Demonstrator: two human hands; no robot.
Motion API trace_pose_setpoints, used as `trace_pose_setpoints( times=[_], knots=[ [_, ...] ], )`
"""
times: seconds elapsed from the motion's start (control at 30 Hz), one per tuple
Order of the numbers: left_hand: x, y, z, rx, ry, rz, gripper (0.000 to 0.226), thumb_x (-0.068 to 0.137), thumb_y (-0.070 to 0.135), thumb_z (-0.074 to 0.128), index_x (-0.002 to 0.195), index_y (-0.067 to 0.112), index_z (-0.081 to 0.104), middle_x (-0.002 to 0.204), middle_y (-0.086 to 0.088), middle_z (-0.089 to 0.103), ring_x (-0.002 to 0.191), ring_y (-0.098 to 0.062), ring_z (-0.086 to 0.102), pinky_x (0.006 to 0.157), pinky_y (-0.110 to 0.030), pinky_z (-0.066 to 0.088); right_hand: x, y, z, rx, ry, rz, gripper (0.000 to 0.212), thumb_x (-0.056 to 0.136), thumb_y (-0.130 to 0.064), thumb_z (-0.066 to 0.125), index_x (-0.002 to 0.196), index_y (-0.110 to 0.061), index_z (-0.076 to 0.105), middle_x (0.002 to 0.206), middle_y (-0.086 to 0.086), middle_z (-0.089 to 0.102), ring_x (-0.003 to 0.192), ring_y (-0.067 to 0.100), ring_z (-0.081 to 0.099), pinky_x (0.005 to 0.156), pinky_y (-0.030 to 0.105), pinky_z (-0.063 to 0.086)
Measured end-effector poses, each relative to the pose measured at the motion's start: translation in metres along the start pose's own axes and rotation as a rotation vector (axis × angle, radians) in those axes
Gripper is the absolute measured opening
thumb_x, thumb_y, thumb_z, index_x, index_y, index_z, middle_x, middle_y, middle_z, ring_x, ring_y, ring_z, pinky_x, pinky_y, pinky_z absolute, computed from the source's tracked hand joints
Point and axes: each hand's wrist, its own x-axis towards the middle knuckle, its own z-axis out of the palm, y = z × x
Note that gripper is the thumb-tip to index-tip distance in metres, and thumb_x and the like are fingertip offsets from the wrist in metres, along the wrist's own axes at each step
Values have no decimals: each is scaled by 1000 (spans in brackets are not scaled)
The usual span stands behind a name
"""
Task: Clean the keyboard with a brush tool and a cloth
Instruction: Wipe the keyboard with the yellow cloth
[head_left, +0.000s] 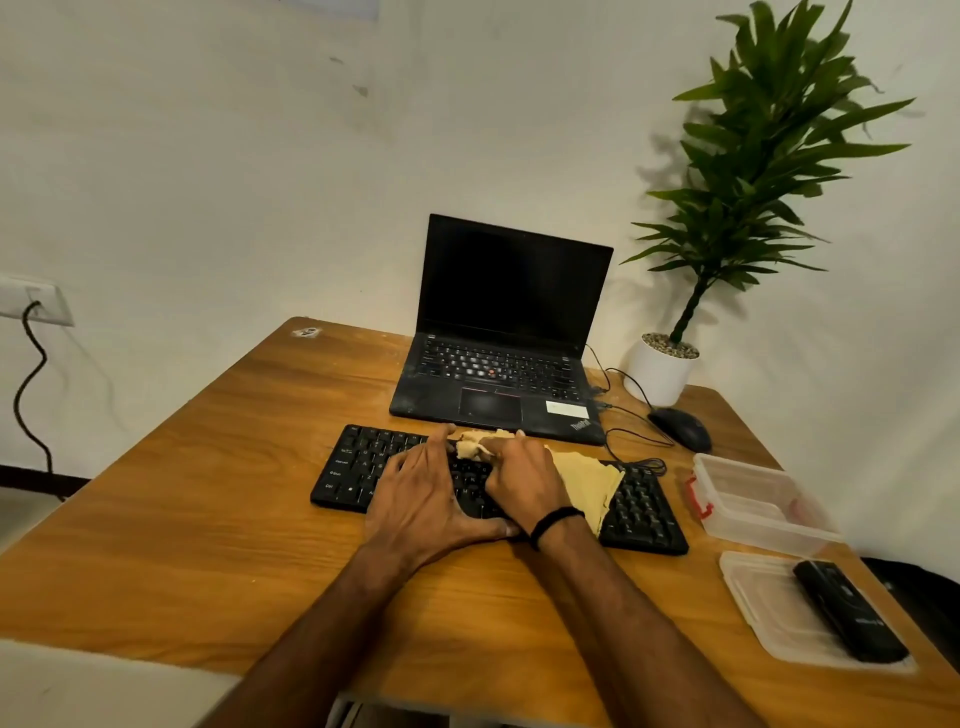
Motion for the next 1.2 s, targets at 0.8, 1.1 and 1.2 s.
trace_pose_setpoints(
  times=[0.8,1.1,1.2],
  knots=[
    [3,-2,1,-56,10,25,134,56,97,56,156,19,13,147,1,50,137,-14,46,122,-36,28,6,-18,8,185,14,12,33,91,-4,52,107,-22,75,95,5,74,91,23,65,80,28,54],
    [0,1,-2,-57,14,-41,149,47,107,53,159,18,10,148,-3,52,137,-16,50,122,-38,27,-14,49,-41,-136,90,231,16,94,-13,58,103,-11,71,95,9,69,88,20,61,78,31,52],
    [1,1,-2,-35,15,-39,148,47,109,50,158,19,12,146,-1,53,134,-16,51,122,-39,27,-20,79,-61,88,312,479,16,94,-12,59,89,-3,71,81,13,65,79,27,61,64,30,42]
  ],
)
